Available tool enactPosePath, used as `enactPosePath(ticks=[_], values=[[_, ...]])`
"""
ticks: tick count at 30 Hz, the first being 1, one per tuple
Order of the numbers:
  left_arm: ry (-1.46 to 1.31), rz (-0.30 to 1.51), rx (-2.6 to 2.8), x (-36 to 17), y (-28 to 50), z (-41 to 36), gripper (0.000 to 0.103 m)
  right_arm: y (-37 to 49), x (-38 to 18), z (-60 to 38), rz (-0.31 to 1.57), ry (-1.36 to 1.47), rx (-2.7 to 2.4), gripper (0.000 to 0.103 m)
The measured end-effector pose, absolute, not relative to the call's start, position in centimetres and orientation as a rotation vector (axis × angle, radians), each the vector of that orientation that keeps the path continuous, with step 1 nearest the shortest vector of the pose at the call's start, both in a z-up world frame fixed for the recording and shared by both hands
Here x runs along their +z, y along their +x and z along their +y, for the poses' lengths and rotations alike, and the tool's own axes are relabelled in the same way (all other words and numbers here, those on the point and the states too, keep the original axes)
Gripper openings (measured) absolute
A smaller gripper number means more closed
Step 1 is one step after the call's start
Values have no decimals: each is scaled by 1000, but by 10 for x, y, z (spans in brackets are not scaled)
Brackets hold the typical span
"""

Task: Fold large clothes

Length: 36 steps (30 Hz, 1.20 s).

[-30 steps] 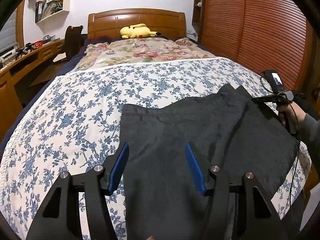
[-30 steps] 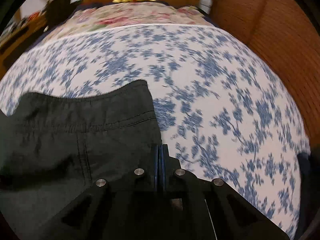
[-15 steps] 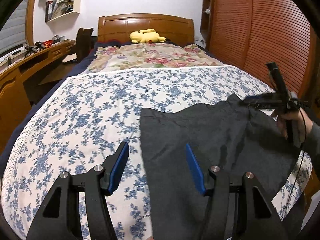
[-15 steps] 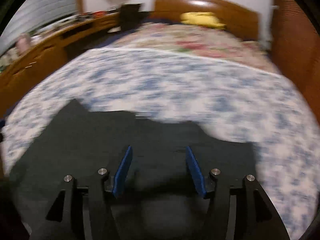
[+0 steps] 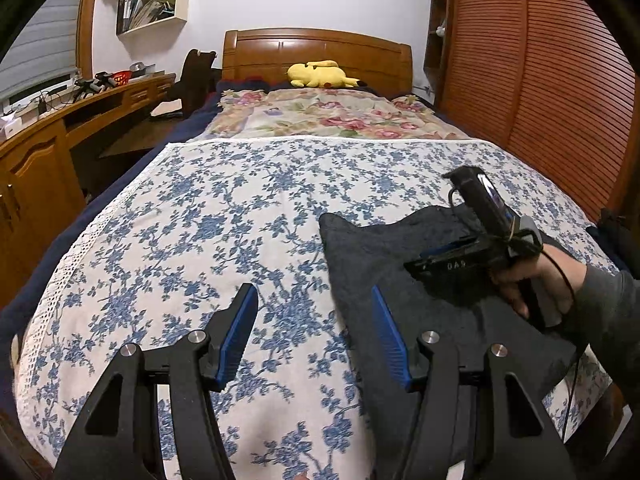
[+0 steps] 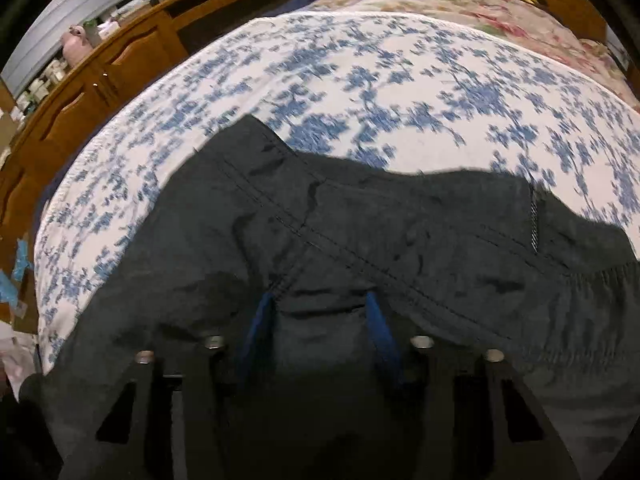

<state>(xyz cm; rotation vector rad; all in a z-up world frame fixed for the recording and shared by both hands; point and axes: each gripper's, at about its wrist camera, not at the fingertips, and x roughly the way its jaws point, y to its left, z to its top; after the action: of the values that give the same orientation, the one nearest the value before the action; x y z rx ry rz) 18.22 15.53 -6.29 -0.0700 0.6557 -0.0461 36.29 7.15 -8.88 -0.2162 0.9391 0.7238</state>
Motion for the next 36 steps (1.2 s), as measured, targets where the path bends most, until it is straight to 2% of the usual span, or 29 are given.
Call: enactPosePath(ticks=[1,2,6,13,14,16,17,18,24,31,36], values=[[-71,658,-44,-64,182,157,59,363,-89,80,939,-209,748,16],[-71,659,-44,-63,181,157,59,368,-88,87,938,-216,766,11],[-66,658,-55,-64,182,155,59,364,-84,107,897,-280,749,4],[-45,677,-108,-69,191,130,59,348,-51,88,768,-217,798,4],[-39,685,-117,-71,193,125,59,344,-45,79,758,-216,783,9],[-27,698,-137,-74,196,115,59,338,-35,55,752,-226,741,27],[-17,708,-151,-77,197,107,59,333,-31,40,748,-245,719,45],[-9,714,-159,-79,196,102,59,327,-28,21,733,-264,687,52],[43,760,-210,-93,188,71,59,271,-33,-111,700,-306,423,56],[97,805,-253,-108,169,37,59,201,-72,-227,769,-240,229,56],[96,863,-234,-126,163,38,59,175,-91,-266,811,-154,186,66]])
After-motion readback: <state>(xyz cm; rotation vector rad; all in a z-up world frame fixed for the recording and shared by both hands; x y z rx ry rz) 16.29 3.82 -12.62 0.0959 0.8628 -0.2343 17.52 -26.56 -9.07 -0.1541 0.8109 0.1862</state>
